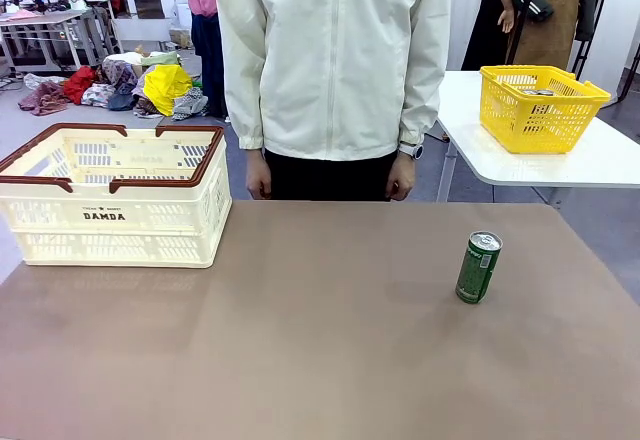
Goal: Place the drinks into the Shopping basket.
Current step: Pick up one drink and place it into the Shopping basket.
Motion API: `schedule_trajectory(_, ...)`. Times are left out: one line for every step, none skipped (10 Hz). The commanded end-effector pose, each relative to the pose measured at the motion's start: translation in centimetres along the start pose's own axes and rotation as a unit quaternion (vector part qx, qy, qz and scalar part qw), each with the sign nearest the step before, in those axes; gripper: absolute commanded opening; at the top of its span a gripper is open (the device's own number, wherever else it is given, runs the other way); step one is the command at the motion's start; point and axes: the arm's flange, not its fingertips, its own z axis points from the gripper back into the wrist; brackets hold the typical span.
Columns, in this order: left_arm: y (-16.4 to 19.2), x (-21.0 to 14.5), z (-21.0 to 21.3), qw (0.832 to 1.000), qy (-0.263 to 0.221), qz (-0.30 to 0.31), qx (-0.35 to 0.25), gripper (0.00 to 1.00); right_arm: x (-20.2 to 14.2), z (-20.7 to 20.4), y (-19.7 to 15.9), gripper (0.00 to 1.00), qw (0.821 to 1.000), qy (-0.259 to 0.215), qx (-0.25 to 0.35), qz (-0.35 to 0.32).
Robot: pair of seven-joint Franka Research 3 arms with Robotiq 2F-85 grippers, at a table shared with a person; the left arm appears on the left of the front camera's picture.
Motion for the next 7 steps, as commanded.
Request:
schedule_trajectory(5.2, -1.3, -2.3, 0.989, -0.056, -0.049, -0.127, 1.00, 0.1, 0.0, 0.2, 1.00, 1.000, -0.003, 0.009, 0.007)
schedule_trajectory(7.8, -2.5, -3.8, 0.973, -0.125, -0.053, -0.185, 1.00, 0.1, 0.0, 0.2, 1.00, 1.000, -0.003, 0.009, 0.007)
schedule_trajectory(9.7, -3.2, -4.5, 0.945, -0.216, -0.018, -0.246, 1.00, 0.1, 0.0, 0.2, 1.00, 1.000, -0.003, 0.009, 0.007)
schedule_trajectory(6.1, -2.5, -2.4, 0.990, -0.085, -0.038, -0.109, 1.00, 0.1, 0.0, 0.2, 1.00, 1.000, -0.003, 0.009, 0.007)
schedule_trajectory(6.1, -2.5, -2.4, 0.990, -0.085, -0.038, -0.109, 1.00, 0.1, 0.0, 0.2, 1.00, 1.000, -0.003, 0.009, 0.007)
schedule_trajectory(6.1, -2.5, -2.4, 0.990, -0.085, -0.038, -0.109, 1.00, 0.1, 0.0, 0.2, 1.00, 1.000, -0.003, 0.009, 0.007)
schedule_trajectory(6.1, -2.5, -2.4, 0.990, -0.085, -0.038, -0.109, 1.00, 0.1, 0.0, 0.2, 1.00, 1.000, -0.003, 0.009, 0.007)
